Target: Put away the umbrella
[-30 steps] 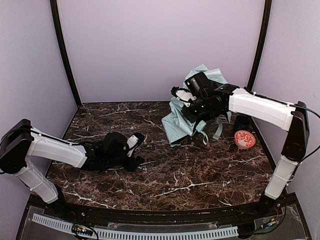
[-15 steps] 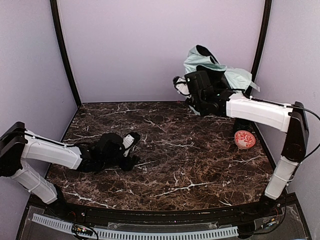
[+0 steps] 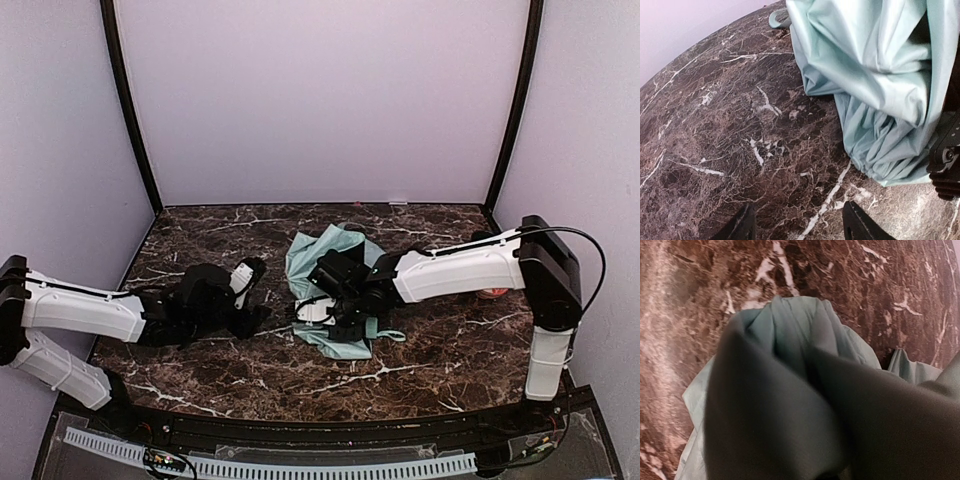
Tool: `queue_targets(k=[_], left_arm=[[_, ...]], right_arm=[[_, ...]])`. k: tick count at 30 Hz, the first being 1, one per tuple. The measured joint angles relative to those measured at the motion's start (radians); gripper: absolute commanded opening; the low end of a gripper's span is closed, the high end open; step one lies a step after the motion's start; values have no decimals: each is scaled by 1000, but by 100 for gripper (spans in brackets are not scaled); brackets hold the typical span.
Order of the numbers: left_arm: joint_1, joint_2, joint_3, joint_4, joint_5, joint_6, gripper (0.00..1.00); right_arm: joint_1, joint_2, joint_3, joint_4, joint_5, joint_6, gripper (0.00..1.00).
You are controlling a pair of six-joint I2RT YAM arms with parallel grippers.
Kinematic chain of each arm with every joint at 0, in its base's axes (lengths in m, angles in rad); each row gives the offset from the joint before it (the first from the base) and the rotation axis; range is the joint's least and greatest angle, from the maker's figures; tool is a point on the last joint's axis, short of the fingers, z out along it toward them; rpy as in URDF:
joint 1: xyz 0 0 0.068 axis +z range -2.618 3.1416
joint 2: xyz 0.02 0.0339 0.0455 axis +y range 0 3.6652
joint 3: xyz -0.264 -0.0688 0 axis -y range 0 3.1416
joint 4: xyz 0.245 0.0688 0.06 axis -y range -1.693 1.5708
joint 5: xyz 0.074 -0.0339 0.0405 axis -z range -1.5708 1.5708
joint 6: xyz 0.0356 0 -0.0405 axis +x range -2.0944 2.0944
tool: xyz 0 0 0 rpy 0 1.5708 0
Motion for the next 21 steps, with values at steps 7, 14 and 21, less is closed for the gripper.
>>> queue_targets(k=[7, 14, 21], left_arm=[[0, -117, -39, 0, 26, 0, 60], [0, -147, -42, -1, 55, -19, 61], [0, -135, -12, -53, 55, -40, 62]], right_arm=[[1, -7, -27, -1, -268, 107, 9], [2, -55, -95, 6, -408, 181, 49], [3, -109, -97, 4, -423, 220, 68]])
